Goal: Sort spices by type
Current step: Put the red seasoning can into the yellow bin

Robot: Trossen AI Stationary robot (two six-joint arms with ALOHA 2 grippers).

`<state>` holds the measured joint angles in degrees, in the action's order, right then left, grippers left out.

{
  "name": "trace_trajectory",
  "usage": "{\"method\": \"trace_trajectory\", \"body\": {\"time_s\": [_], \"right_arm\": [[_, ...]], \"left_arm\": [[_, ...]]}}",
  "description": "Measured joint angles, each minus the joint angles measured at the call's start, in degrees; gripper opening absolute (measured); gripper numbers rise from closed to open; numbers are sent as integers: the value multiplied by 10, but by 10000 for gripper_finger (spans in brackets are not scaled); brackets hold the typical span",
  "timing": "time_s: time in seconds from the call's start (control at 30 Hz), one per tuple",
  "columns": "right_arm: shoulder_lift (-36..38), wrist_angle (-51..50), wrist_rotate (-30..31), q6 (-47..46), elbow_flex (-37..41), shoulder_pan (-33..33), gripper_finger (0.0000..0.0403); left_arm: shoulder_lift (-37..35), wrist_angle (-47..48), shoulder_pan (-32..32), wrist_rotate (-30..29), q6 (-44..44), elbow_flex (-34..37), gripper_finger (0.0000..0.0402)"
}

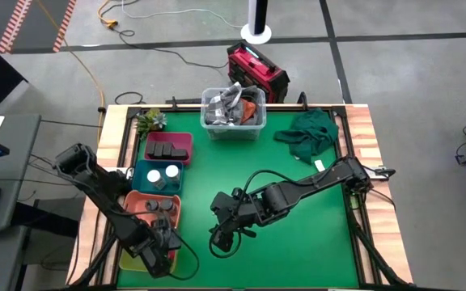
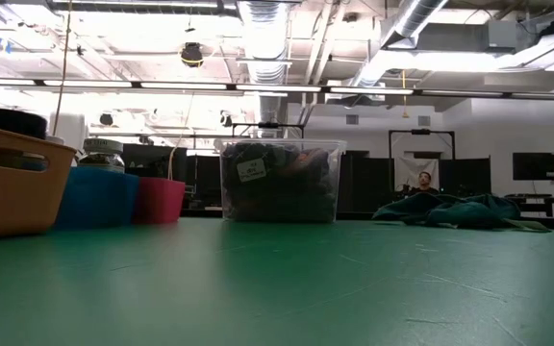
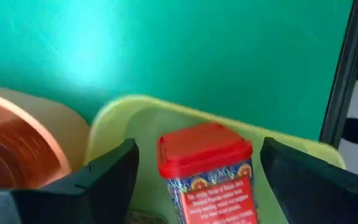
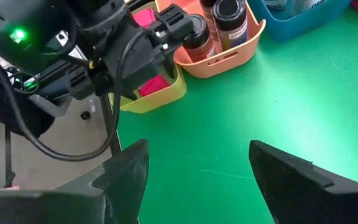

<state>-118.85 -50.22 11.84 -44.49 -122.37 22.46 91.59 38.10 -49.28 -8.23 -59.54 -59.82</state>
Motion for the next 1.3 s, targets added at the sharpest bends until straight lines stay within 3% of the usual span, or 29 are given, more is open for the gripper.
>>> {"method": "trace_trajectory", "body": {"time_s": [0.3,0.6,0.8,1.03,1.3], "right_arm": [[0,0,0,0,0,0,302],[0,0,0,0,0,0,302],[0,0,0,0,0,0,302],[0,0,0,0,0,0,302],[0,0,0,0,0,0,302]], "left_arm": [[11,9,2,10,-20,-1,290],[12,25,2,34,1,0,204],[8,41,2,32,8,-12,203],[-14,56,-19,-21,-18,-17,218],[-57,65,-75,-138,-80,-18,212]]}}
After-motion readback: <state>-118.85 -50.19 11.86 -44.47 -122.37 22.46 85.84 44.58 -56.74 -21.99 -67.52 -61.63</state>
